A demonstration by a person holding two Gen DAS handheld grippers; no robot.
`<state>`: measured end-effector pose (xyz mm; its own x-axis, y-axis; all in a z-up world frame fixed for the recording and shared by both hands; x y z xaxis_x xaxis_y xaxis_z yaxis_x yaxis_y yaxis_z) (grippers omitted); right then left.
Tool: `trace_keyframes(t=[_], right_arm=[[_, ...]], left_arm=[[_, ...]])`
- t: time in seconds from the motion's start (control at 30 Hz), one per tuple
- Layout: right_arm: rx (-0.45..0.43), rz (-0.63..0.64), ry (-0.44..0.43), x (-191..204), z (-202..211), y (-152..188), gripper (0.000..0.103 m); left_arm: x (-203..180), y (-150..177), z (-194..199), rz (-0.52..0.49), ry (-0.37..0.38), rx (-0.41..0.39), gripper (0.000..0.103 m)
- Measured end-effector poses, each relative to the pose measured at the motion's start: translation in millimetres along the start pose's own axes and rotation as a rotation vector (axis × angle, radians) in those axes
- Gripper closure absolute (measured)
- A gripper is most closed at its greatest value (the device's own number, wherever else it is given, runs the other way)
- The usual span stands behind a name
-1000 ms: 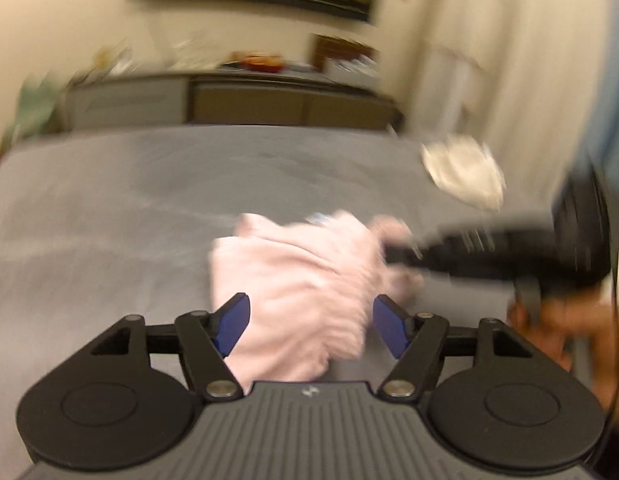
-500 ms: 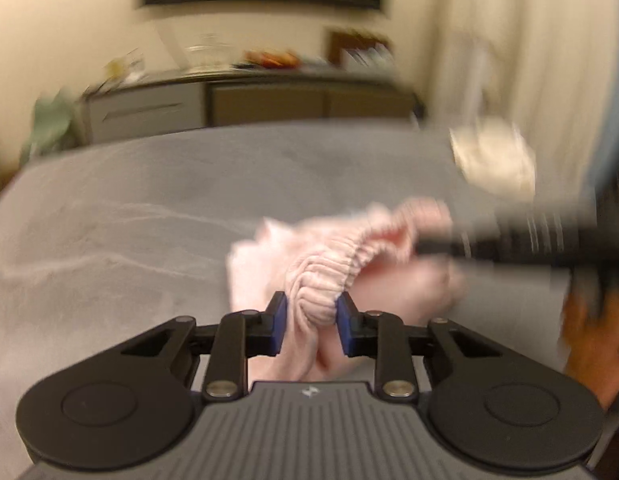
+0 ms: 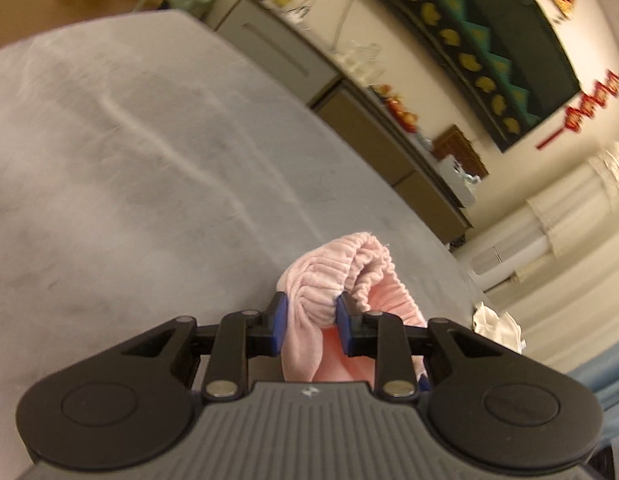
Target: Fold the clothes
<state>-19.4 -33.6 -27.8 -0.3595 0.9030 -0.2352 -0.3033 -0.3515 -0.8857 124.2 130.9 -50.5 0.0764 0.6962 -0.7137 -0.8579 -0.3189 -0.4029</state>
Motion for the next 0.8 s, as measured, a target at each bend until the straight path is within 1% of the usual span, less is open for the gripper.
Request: trace_keyframes(t=[0.03, 0.1, 0.17, 0.2, 0.23, 0.27, 0.3, 0.33, 0.43, 0.5, 0.57, 0.6, 0.67, 0.7, 0.77, 0.8], right_arm=[[0.011, 0.053, 0.014, 11.7, -4.1, -3.0, 0.025], [0.045, 0.169, 0.067, 32.0, -15.2, -8.2, 0.025], [0.080, 0.273, 0.112, 50.3, -29.4, -11.5, 0.029], [0.093, 0.284, 0.137, 52.7, -33.8, -13.2, 0.032], [0.106, 0.294, 0.162, 55.2, -38.1, -15.0, 0.046], [0.119, 0.305, 0.187, 57.7, -42.5, -16.8, 0.057], [0.131, 0.307, 0.209, 58.6, -46.1, -18.6, 0.073], [0.138, 0.242, 0.201, 47.9, -43.3, -20.6, 0.082], [0.130, -0.010, 0.179, 1.9, -22.6, -18.9, 0.086], [0.101, -0.229, 0.154, -38.0, -1.2, -8.5, 0.087], [0.075, -0.469, 0.122, -79.6, 17.9, 15.7, 0.087], [0.073, -0.573, 0.115, -96.0, 20.8, 32.6, 0.087], [0.104, -0.697, 0.111, -115.0, 22.8, 63.2, 0.086], [0.116, -0.756, 0.108, -123.8, 24.0, 77.7, 0.085], [0.092, -0.819, 0.093, -130.8, 29.1, 94.1, 0.077], [0.079, -0.847, 0.086, -133.7, 31.8, 102.0, 0.068]], left_arm=[[0.5, 0.4, -1.6, 0.002, -0.002, 0.007, 0.077], [-1.4, 2.0, -2.1, -0.004, 0.003, 0.016, 0.077], [-3.9, 2.6, -0.4, -0.015, 0.002, 0.013, 0.078], [-4.9, 2.3, 1.4, -0.023, -0.014, 0.003, 0.078], [-4.8, 2.0, 3.9, -0.029, -0.031, -0.007, 0.078], [-4.3, 1.9, 7.4, -0.028, -0.026, -0.016, 0.078], [-4.4, 1.7, 11.3, -0.020, -0.002, -0.023, 0.076], [-4.4, 1.5, 15.2, -0.013, 0.023, -0.031, 0.074], [-14.5, 4.3, 17.4, -0.035, 0.063, -0.040, 0.072], [-22.6, 6.6, 17.7, -0.056, 0.085, -0.043, 0.069], [-30.6, 8.9, 18.0, -0.077, 0.107, -0.047, 0.069], [-34.7, 10.1, 18.1, -0.087, 0.118, -0.049, 0.069], [-43.8, 17.2, 9.5, -0.123, 0.119, -0.020, 0.069], [-48.5, 21.6, 3.8, -0.143, 0.115, 0.000, 0.069], [-59.1, 32.1, -7.9, -0.199, 0.109, 0.037, 0.069], [-64.7, 37.4, -13.7, -0.231, 0.106, 0.054, 0.068]])
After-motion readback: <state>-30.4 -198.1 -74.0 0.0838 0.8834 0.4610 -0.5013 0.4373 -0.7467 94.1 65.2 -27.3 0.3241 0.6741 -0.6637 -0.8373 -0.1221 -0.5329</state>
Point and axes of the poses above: each gripper's, at about its wrist camera, not at the fingertips, and z roughly against the way its jaws point, x to its left, y to its underside, the point moved 1 cm from there along -z, roughly the way its jaws point, and after that the axes turned 7 degrees about z, right-handed, at the moved point
